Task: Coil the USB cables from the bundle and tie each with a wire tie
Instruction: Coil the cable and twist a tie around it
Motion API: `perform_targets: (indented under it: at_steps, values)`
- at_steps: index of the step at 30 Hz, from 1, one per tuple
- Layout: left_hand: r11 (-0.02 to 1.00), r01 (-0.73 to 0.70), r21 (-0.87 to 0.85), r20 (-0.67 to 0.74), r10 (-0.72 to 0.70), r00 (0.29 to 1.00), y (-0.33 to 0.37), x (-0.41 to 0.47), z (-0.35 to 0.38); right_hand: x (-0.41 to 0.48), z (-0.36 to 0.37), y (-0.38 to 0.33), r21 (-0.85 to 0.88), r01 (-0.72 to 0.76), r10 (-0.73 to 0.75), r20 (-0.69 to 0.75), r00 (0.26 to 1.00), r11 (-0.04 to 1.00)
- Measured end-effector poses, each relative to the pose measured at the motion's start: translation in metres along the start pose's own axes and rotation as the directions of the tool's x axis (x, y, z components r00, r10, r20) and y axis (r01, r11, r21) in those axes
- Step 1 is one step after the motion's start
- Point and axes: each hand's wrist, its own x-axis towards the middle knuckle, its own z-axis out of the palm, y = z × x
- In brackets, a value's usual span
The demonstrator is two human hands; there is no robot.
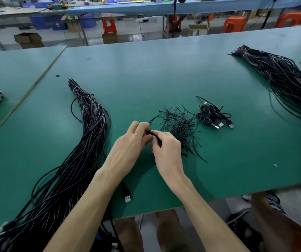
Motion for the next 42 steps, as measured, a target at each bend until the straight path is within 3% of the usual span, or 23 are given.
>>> perform_targets:
  at_steps: [4, 13, 26, 37, 40, 42]
  values:
    - [0.990, -0.086, -0.113, 0.022, 0.089, 0.996, -0.001, -0.002, 0.001, 0.001, -0.006, 0.003, 0.149, -0.101, 0.099, 0.021, 0.995, 0.984]
    - [0.992, -0.126, 0.006, -0.091, 0.126, 0.988, -0.001, 0.000, -0.001, 0.001, -0.008, 0.004, 0.250, -0.135, 0.121, 0.070, 0.990, 0.959]
    - [0.990, -0.029, 0.136, -0.117, 0.045, 0.992, 0.009, 0.002, 0.011, 0.001, -0.006, 0.001, 0.113, -0.038, 0.035, 0.028, 0.999, 0.993]
    - [0.977, -0.073, 0.202, -0.091, 0.093, 0.992, 0.006, 0.001, 0.012, -0.002, -0.002, 0.000, -0.015, -0.017, 0.018, 0.013, 1.000, 1.000]
    - [0.993, -0.047, 0.110, -0.054, 0.053, 0.997, 0.002, 0.000, 0.014, -0.002, -0.001, 0.000, -0.044, 0.004, -0.004, -0.002, 1.000, 0.999]
    - [0.993, 0.057, -0.100, -0.061, -0.063, 0.996, 0.002, 0.002, 0.015, -0.002, 0.000, -0.002, -0.050, 0.034, -0.035, -0.023, 0.999, 0.998]
